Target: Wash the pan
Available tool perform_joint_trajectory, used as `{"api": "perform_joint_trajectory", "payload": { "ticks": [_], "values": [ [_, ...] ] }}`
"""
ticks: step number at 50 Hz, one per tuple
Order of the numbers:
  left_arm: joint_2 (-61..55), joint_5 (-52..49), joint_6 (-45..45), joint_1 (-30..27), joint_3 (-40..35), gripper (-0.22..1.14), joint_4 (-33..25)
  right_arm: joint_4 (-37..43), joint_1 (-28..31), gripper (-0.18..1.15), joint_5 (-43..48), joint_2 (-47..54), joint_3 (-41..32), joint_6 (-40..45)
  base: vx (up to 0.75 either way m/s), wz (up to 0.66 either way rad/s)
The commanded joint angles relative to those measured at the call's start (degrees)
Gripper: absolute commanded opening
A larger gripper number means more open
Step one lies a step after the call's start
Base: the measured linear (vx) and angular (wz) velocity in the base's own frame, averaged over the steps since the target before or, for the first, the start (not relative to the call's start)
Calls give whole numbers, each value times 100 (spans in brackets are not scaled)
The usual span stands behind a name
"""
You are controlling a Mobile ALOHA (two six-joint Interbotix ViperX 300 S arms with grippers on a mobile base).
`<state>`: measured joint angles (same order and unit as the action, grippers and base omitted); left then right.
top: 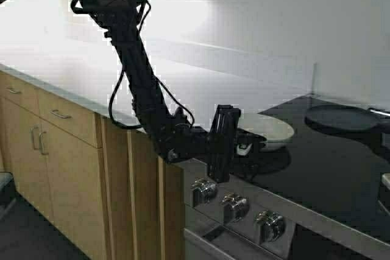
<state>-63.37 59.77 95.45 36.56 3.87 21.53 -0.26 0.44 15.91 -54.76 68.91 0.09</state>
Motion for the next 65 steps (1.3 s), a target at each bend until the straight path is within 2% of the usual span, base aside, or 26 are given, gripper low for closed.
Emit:
{"api": "perform_joint_trajectory", "payload": {
  "ticks": [1, 36, 65],
  "values": [
    [229, 70, -9, -26, -18, 2, -18, 0, 9, 6, 18, 35, -62, 9, 0, 0],
    [1327, 299, -220, -70, 984, 2, -26, 0, 9, 6, 18, 35, -44, 35, 1, 6],
    [1969, 888, -457, -325, 2039, 2, -44, 0, 9, 6, 18, 35, -44, 149, 6, 29]
  ]
}}
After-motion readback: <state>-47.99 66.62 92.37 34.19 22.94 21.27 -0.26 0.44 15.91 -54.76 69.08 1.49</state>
